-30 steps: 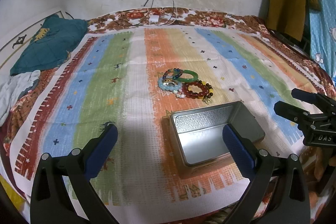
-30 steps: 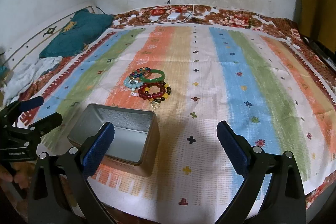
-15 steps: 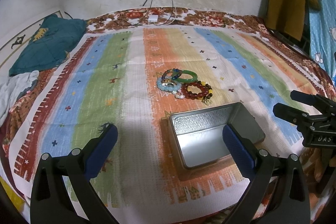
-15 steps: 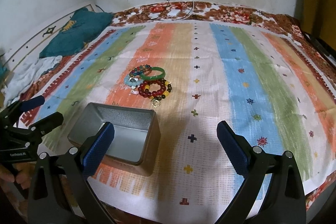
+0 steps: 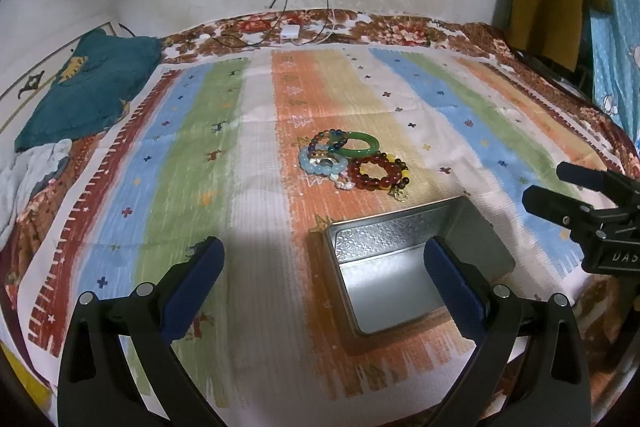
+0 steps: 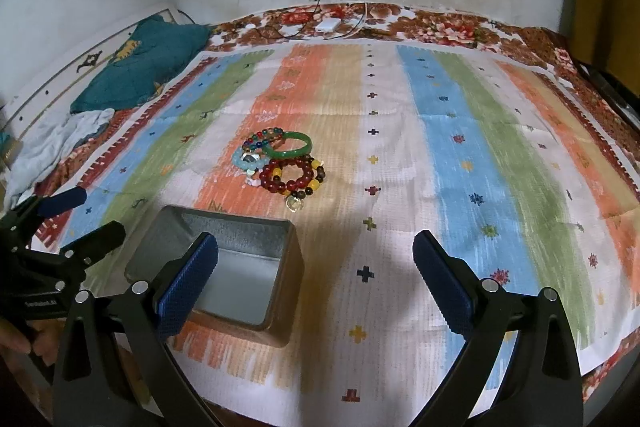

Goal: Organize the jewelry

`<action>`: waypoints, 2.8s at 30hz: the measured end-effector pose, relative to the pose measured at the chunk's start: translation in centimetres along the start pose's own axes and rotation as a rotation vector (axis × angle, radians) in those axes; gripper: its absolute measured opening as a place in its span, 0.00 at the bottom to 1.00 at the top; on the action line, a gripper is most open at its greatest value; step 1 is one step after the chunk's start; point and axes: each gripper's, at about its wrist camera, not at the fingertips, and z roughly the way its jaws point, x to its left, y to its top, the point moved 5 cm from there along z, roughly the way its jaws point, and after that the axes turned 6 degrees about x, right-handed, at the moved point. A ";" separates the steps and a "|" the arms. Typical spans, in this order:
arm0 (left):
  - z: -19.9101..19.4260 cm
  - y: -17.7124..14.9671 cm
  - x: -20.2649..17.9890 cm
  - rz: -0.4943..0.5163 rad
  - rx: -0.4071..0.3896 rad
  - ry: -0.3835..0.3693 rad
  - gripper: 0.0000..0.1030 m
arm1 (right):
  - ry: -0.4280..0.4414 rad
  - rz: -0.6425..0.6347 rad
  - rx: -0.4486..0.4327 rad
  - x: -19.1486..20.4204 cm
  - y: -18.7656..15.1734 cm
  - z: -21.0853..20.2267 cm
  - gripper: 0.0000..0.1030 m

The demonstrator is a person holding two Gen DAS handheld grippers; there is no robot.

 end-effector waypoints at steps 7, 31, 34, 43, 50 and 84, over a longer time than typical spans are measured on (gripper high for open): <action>1.9 2.2 0.2 0.026 0.028 0.011 0.95 | -0.002 -0.027 0.009 0.4 1.3 1.0 0.96; 5.8 5.5 1.3 -0.006 0.073 -0.029 0.95 | 0.001 0.002 0.064 -0.3 4.6 4.4 0.96; 6.8 5.9 2.0 -0.032 0.096 -0.032 0.95 | -0.001 0.003 0.075 -0.4 5.0 4.9 0.96; 8.4 6.7 3.4 -0.068 0.103 -0.015 0.95 | -0.007 0.025 0.108 -1.1 6.0 6.4 0.96; 10.1 7.7 4.2 -0.090 0.115 -0.031 0.95 | 0.003 0.007 0.117 -0.8 7.0 7.6 0.96; 17.7 10.6 5.0 -0.032 0.130 0.004 0.94 | 0.006 -0.017 0.218 -0.9 10.0 16.4 0.96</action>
